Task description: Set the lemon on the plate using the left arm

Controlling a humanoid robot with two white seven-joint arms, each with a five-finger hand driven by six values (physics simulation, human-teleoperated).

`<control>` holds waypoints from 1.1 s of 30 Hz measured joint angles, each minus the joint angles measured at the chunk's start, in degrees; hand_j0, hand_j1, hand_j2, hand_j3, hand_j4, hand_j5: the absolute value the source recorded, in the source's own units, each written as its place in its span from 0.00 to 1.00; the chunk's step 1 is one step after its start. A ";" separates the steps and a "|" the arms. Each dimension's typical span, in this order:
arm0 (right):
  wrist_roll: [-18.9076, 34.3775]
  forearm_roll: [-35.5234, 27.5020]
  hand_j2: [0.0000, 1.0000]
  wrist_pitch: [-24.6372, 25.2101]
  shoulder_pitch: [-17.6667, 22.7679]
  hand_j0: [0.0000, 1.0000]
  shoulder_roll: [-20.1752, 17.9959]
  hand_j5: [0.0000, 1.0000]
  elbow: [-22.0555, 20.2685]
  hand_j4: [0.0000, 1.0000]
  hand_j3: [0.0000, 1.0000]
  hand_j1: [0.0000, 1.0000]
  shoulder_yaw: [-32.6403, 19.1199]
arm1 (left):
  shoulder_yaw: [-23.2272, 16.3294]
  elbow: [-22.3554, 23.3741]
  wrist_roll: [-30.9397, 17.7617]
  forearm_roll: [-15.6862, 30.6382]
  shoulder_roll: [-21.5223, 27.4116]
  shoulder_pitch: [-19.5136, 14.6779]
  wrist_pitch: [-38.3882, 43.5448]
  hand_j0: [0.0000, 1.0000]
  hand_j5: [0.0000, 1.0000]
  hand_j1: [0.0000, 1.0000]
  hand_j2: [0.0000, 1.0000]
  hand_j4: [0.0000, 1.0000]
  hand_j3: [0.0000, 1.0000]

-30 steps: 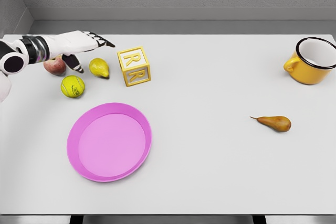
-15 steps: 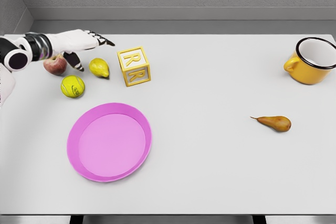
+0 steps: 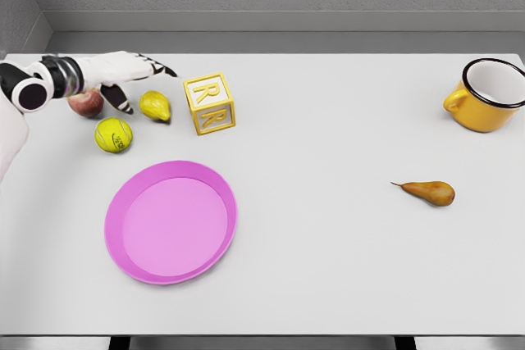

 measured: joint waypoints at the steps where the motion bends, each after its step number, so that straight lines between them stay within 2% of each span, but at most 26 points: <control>1: 0.00 -0.01 1.00 0.00 0.00 1.00 0.00 1.00 0.00 1.00 1.00 1.00 0.00 | 0.15 0.04 0.00 -0.41 0.06 -0.09 0.00 0.94 0.94 0.94 0.94 0.94 0.94; 10: 0.00 -0.02 1.00 0.00 0.00 1.00 0.00 1.00 0.00 1.00 1.00 1.00 0.00 | 0.18 -0.11 -0.08 -3.99 -0.41 0.18 0.00 0.94 0.94 0.94 0.94 0.94 0.94; 33: 0.00 -0.01 1.00 0.00 0.00 1.00 0.00 1.00 0.00 1.00 1.00 1.00 0.00 | 0.28 0.52 -0.09 -7.17 -2.07 0.35 0.01 0.94 0.94 0.94 0.94 0.94 0.94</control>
